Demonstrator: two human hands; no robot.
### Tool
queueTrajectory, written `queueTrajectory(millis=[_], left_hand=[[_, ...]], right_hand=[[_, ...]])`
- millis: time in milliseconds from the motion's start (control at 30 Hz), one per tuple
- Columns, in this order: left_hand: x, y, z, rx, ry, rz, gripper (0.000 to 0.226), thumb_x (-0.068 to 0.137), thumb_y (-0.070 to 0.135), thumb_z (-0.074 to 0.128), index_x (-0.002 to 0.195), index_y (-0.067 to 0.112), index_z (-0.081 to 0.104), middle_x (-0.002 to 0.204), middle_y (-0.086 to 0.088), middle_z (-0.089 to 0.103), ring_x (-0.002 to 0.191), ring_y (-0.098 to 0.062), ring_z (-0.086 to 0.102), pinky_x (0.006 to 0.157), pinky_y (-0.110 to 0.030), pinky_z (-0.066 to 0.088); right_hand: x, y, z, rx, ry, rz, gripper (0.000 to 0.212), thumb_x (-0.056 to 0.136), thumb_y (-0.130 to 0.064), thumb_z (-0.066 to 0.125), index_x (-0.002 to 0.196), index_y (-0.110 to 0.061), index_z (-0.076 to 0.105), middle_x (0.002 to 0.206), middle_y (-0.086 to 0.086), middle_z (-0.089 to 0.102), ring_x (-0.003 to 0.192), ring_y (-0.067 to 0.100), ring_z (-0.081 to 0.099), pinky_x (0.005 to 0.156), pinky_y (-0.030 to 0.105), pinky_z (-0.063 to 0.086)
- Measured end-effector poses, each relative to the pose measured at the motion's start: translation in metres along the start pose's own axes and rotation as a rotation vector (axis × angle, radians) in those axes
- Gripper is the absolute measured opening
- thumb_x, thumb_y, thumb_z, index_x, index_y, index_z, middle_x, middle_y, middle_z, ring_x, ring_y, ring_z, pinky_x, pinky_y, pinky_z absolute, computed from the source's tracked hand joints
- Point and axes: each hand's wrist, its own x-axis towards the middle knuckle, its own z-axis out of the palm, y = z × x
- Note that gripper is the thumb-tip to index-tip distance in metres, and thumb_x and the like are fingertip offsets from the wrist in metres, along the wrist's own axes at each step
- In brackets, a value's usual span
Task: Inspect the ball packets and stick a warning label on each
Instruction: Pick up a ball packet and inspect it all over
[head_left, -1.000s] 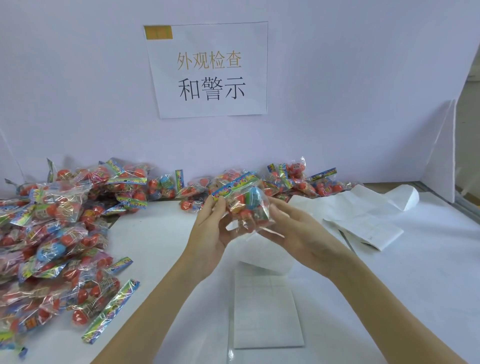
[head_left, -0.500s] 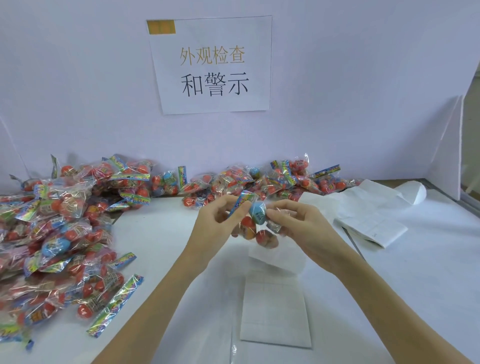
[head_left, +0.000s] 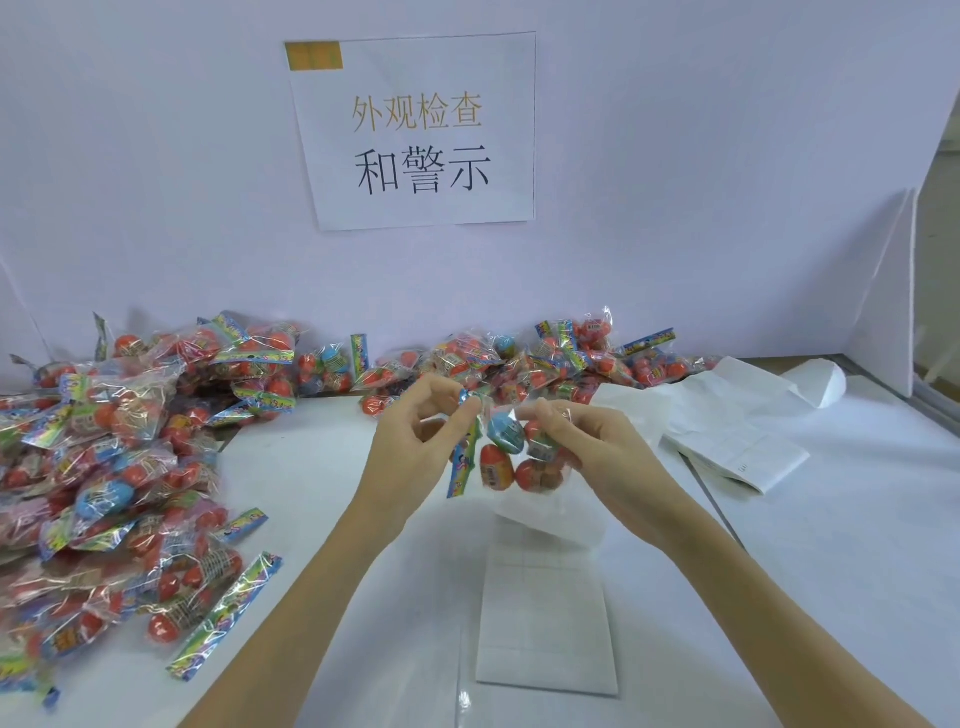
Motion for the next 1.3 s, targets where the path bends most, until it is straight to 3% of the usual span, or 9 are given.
queueTrajectory(millis=[100,200,300,500,700,833,967,1133,1300], left_hand=[[0.001,-0.002,-0.004,-0.036,0.039,0.015,0.008,0.099,0.016,0.069,0.1,0.024,0.068,0.083,0.004,0.071,0.078,-0.01,0.07,0.064,-0.019,0.056],[0.003,-0.003,-0.006,-0.043,0.03,0.018,0.011,0.1,0.013,0.068,0.099,0.024,0.069,0.078,0.003,0.07,0.069,-0.014,0.069,0.06,-0.023,0.056],[0.003,-0.002,-0.005,-0.045,0.019,0.02,0.017,0.1,0.011,0.068,0.095,0.027,0.068,0.077,0.002,0.069,0.057,-0.02,0.066,0.057,-0.032,0.058],[0.002,-0.006,0.003,-0.002,0.067,0.042,0.012,0.101,0.018,0.066,0.098,0.029,0.067,0.08,0.0,0.071,0.066,-0.01,0.064,0.059,-0.019,0.053],[-0.002,-0.004,0.002,0.011,-0.285,-0.16,0.04,0.084,0.057,0.065,0.112,0.028,0.066,0.086,0.015,0.072,0.074,-0.006,0.067,0.062,-0.026,0.058],[-0.003,-0.007,0.002,0.013,-0.234,-0.112,0.006,0.099,0.02,0.07,0.1,0.016,0.074,0.083,0.003,0.072,0.068,-0.024,0.073,0.063,-0.03,0.059],[0.0,-0.009,-0.001,-0.073,-0.1,-0.108,0.007,0.102,0.009,0.064,0.099,0.005,0.069,0.084,-0.006,0.069,0.068,-0.035,0.074,0.069,-0.036,0.061],[0.002,-0.011,-0.003,-0.087,-0.047,-0.121,0.014,0.104,0.011,0.06,0.109,-0.001,0.065,0.088,-0.008,0.071,0.076,-0.035,0.075,0.079,-0.042,0.063],[0.003,-0.01,-0.003,-0.116,-0.037,-0.184,0.012,0.105,0.009,0.058,0.108,0.001,0.066,0.095,-0.013,0.074,0.082,-0.036,0.077,0.078,-0.04,0.064]], right_hand=[[-0.001,-0.002,0.001,0.003,0.027,-0.028,0.036,0.089,-0.059,0.062,0.112,-0.037,0.081,0.108,0.003,0.08,0.109,0.035,0.069,0.104,0.058,0.052],[0.0,-0.003,-0.001,0.037,0.063,-0.031,0.039,0.085,-0.058,0.068,0.109,-0.032,0.083,0.106,0.0,0.081,0.099,0.019,0.074,0.097,0.044,0.056],[0.002,-0.002,-0.007,0.108,0.08,-0.012,0.036,0.087,-0.045,0.071,0.11,-0.02,0.083,0.111,0.005,0.08,0.104,0.028,0.073,0.099,0.045,0.054],[0.003,0.001,-0.011,0.261,-0.009,0.087,0.036,0.092,-0.041,0.067,0.117,-0.018,0.08,0.125,0.003,0.076,0.113,0.023,0.071,0.096,0.043,0.056],[0.004,0.001,-0.013,0.354,0.11,0.118,0.026,0.1,-0.03,0.063,0.11,-0.017,0.082,0.116,0.011,0.078,0.093,0.023,0.073,0.075,0.039,0.063],[0.006,0.001,-0.015,0.362,0.085,0.085,0.037,0.105,-0.034,0.055,0.127,-0.01,0.073,0.126,0.02,0.071,0.096,0.029,0.067,0.08,0.038,0.058],[0.005,0.004,-0.01,0.3,-0.067,0.054,0.04,0.105,-0.034,0.057,0.134,-0.009,0.066,0.126,0.015,0.073,0.111,0.026,0.069,0.105,0.037,0.054],[0.004,0.013,-0.006,0.166,0.015,0.104,0.028,0.105,-0.015,0.062,0.132,-0.011,0.065,0.1,0.017,0.079,0.092,0.032,0.078,0.081,0.03,0.063],[0.004,0.009,-0.012,0.169,0.05,0.06,0.03,0.101,-0.009,0.065,0.131,-0.013,0.063,0.098,0.02,0.079,0.088,0.03,0.078,0.077,0.026,0.061]])
